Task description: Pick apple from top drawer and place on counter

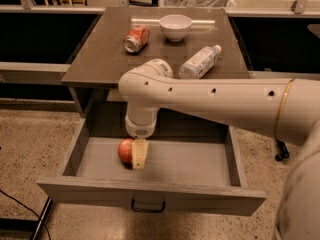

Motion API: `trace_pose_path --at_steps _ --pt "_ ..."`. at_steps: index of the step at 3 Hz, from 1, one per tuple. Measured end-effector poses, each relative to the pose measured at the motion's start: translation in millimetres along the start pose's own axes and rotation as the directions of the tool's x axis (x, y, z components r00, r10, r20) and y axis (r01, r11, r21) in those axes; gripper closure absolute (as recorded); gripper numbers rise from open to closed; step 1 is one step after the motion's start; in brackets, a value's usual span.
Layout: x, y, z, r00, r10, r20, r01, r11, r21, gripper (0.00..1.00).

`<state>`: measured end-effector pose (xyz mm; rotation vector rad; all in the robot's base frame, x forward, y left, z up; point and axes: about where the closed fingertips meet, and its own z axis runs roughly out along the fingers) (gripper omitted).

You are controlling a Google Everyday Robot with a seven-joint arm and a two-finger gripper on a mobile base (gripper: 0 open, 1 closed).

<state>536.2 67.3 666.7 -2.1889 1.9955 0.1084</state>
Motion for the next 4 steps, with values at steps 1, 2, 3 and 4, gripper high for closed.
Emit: trace_pose_path --at_steps 1,2,3,4 --pt "-17.5 -0.3 18.0 0.998 -0.006 0.061 0.009 0.9988 -0.047 0.00" --pt "-27.5 -0.3 33.1 0.992 0.003 0.128 0.008 0.9962 -0.087 0.18" --pt "-30.8 -0.6 48.4 0.989 0.009 0.147 0.006 0.9950 -0.100 0.32" --pt "-26.4 -2.1 61.9 0.989 0.028 0.147 -0.012 0.9944 -0.105 0.46"
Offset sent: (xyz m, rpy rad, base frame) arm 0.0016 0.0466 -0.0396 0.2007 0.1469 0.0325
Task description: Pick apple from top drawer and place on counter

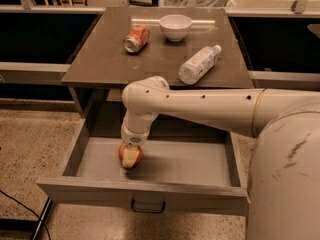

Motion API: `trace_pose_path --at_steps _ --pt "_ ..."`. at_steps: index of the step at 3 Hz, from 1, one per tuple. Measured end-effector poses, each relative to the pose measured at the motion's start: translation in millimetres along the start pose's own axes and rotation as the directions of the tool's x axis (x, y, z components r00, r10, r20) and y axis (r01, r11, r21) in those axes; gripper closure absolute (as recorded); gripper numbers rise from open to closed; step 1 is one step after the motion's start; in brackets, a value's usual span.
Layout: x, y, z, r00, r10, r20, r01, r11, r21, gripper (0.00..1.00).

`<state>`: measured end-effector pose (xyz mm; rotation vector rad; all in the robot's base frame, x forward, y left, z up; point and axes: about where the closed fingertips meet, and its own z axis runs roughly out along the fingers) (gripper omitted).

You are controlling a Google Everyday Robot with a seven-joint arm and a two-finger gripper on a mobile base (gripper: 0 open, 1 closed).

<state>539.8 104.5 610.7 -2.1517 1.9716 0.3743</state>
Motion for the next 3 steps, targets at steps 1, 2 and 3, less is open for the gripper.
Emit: trace_pose_path --at_steps 1,2,3 --pt "-5.7 -0.8 -24.3 0.997 -0.021 0.077 0.018 0.9992 0.034 0.67" --pt "-2.9 5.9 -85.4 0.992 -0.073 0.105 0.061 0.9917 0.113 0.90" --pt "-1.5 1.7 -179.6 0.993 -0.106 0.053 0.091 0.9690 0.230 1.00"
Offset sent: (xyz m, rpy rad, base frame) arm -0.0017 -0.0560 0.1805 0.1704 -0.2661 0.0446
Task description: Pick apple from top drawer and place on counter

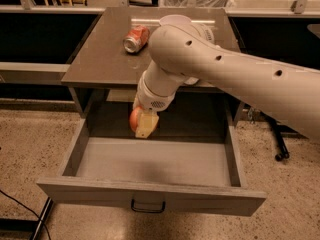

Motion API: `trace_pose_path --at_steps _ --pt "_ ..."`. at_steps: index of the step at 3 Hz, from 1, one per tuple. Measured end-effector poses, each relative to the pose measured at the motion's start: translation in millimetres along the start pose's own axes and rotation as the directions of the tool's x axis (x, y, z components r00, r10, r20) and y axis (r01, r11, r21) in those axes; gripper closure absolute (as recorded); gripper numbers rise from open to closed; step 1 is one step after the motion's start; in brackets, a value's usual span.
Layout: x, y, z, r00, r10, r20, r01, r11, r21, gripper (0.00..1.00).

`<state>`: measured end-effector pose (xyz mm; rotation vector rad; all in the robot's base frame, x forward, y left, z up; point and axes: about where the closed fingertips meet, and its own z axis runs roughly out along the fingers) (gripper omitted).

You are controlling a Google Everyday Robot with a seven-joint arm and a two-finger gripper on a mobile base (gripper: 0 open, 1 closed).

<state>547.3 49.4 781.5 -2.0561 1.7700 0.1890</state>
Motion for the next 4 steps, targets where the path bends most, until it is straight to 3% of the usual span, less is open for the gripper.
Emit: trace_pose_path --at_steps 1,2,3,4 --pt "-0.1 -0.1 0.0 1.000 0.000 0.000 0.000 1.0000 0.000 1.00" --pt "-18.2 -20.5 -10.6 0.998 -0.051 -0.042 0.051 0.9987 0.006 1.00" --pt "-51.4 -58.3 -42.9 0.992 -0.104 -0.073 0.107 0.9935 0.039 1.00" --pt "-58.9 -104.0 -59.4 0.996 -0.092 -0.018 0.093 0.9928 0.075 1.00"
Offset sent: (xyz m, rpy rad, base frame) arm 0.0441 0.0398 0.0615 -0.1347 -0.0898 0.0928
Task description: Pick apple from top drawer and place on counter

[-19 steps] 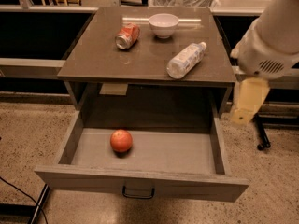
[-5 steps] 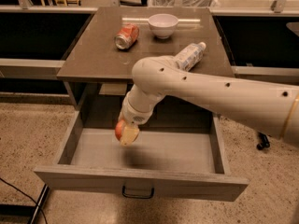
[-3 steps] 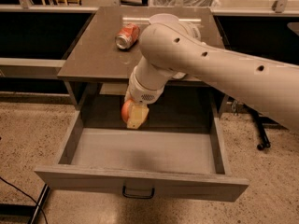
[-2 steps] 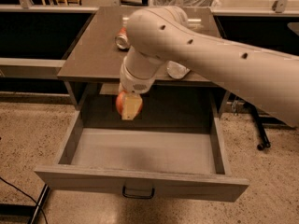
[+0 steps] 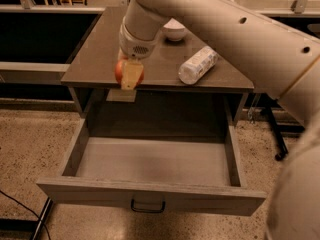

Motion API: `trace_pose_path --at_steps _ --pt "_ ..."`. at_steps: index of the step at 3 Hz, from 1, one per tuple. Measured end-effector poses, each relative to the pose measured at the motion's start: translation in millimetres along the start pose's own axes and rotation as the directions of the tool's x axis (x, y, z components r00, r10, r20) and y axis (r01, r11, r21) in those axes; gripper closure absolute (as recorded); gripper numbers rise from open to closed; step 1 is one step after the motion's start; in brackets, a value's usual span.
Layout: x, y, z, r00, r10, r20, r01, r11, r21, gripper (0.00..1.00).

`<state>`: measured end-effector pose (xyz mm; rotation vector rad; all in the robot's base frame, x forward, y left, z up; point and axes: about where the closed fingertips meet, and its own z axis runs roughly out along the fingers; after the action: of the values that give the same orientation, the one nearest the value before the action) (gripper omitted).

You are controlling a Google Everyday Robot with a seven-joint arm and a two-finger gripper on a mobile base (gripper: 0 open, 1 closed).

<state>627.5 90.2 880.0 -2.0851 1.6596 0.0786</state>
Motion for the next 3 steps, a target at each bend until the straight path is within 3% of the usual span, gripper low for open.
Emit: trace_pose_path --at_steps 2,3 --pt "-4.8 -83.4 19.3 0.992 0.094 0.082 -0.097 0.9950 0.024 1.00" --pt "17.1 -104.5 39.7 0.986 0.163 0.041 -0.164 0.9857 0.037 0.81"
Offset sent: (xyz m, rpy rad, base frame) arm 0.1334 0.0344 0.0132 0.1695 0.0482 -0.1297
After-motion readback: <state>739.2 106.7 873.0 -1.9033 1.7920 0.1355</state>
